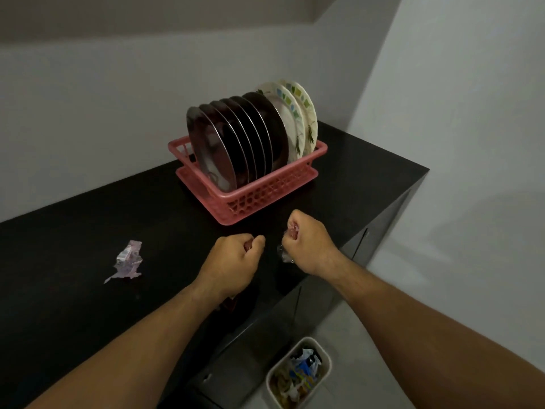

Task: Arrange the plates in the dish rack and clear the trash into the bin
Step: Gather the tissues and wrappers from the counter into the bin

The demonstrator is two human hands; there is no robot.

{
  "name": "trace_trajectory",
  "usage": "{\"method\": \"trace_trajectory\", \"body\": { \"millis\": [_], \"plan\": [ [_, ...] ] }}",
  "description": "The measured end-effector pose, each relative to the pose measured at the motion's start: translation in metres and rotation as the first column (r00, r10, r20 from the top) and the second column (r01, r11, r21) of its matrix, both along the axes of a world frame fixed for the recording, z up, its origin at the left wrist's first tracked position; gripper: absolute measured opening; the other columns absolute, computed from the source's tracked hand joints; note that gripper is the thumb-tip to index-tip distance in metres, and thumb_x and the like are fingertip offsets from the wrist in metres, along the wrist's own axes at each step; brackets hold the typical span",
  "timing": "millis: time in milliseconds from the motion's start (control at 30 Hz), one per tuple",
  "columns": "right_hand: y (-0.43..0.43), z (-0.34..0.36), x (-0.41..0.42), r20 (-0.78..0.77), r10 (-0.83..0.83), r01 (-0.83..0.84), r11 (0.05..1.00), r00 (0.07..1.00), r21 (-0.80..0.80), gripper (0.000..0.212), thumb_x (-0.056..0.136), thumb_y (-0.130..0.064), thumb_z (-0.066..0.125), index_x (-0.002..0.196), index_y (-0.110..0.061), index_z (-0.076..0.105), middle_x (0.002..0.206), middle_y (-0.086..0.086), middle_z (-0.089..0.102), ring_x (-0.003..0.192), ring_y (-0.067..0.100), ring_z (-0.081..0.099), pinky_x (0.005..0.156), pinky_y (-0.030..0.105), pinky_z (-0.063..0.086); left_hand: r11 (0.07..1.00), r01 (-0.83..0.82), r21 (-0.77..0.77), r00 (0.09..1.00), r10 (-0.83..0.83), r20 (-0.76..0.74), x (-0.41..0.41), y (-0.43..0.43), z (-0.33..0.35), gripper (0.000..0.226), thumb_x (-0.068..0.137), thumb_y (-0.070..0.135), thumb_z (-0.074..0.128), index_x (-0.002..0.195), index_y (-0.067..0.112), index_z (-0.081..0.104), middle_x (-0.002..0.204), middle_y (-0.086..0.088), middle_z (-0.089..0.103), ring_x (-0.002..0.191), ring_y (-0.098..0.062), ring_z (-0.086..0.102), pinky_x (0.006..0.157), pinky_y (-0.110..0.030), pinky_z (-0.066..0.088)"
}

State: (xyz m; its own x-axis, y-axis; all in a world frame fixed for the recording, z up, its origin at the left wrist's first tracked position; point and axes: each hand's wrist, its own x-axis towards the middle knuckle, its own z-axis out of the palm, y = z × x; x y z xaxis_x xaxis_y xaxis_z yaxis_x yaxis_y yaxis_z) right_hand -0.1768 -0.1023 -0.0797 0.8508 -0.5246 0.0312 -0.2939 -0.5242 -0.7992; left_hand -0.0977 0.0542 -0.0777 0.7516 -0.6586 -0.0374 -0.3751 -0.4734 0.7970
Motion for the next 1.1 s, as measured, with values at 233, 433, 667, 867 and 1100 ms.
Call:
{"method": "trace_trajectory", "body": {
  "millis": [233, 433, 667, 867, 1100],
  "plan": [
    [-0.029, -0.026, -0.051, -0.003, 0.030, -0.029, 0.971, 1.000, 0.238, 0.047, 0.099, -0.011, 0.050, 0.131, -0.046, 0.047, 0.109, -0.008, 0.060, 0.081, 0.010, 0.070, 0.057, 0.020, 0.057, 0.994, 0.104, 0.036, 0.993, -0.102, -0.057, -0.029, -0.017, -0.018, 0.020, 0.097, 0.029, 0.044, 0.105, 0.047, 0.049, 0.076, 0.003, 0.066, 0.057, -0.007, 0.063, 0.051, -0.023, 0.052],
    [-0.033, -0.040, -0.080, 0.038, -0.048, 0.042, 0.990, 0.998, 0.136, 0.027, 0.101, -0.027, 0.053, 0.126, -0.033, 0.061, 0.078, -0.008, 0.065, 0.064, -0.003, 0.064, 0.049, 0.010, 0.046, 0.985, 0.167, 0.048, 0.983, -0.162, -0.090, -0.050, -0.029, -0.023, 0.022, 0.098, 0.033, 0.045, 0.096, 0.050, 0.057, 0.071, 0.011, 0.067, 0.056, -0.005, 0.064, 0.053, -0.031, 0.056],
    [-0.024, -0.046, -0.105, 0.131, -0.230, 0.234, 0.972, 0.964, -0.015, 0.043, 0.090, -0.043, 0.066, 0.056, -0.023, 0.049, 0.048, -0.014, 0.053, 0.042, 0.001, 0.050, 0.042, 0.008, 0.037, 0.988, 0.134, 0.077, 0.987, -0.140, 0.079, -0.070, -0.033, -0.028, 0.050, 0.090, 0.060, 0.045, 0.064, 0.021, 0.062, 0.057, 0.001, 0.061, 0.049, -0.012, 0.058, 0.050, -0.036, 0.052],
    [-0.033, -0.074, -0.144, 0.024, -0.308, 0.288, 0.912, 0.951, 0.292, 0.038, 0.091, -0.053, 0.039, 0.071, -0.025, 0.056, 0.066, -0.008, 0.054, 0.066, 0.008, 0.052, 0.064, 0.025, 0.044, 0.978, 0.207, -0.010, 0.974, -0.205, 0.099, -0.108, -0.035, -0.045, 0.048, 0.088, 0.064, 0.040, 0.070, 0.024, 0.058, 0.065, 0.002, 0.059, 0.059, -0.011, 0.056, 0.055, -0.035, 0.052],
    [-0.077, -0.145, -0.179, -0.217, -0.175, 0.230, 0.938, 0.960, 0.261, 0.030, 0.103, -0.016, 0.036, 0.080, -0.019, 0.055, 0.078, 0.003, 0.056, 0.073, 0.016, 0.054, 0.059, 0.023, 0.039, 0.888, 0.268, 0.374, 0.960, -0.214, -0.180, -0.139, -0.053, -0.129, 0.028, 0.094, 0.030, 0.046, 0.122, 0.030, 0.041, 0.114, 0.004, 0.039, 0.090, -0.008, 0.048, 0.072, -0.021, 0.039]
  ]
}}
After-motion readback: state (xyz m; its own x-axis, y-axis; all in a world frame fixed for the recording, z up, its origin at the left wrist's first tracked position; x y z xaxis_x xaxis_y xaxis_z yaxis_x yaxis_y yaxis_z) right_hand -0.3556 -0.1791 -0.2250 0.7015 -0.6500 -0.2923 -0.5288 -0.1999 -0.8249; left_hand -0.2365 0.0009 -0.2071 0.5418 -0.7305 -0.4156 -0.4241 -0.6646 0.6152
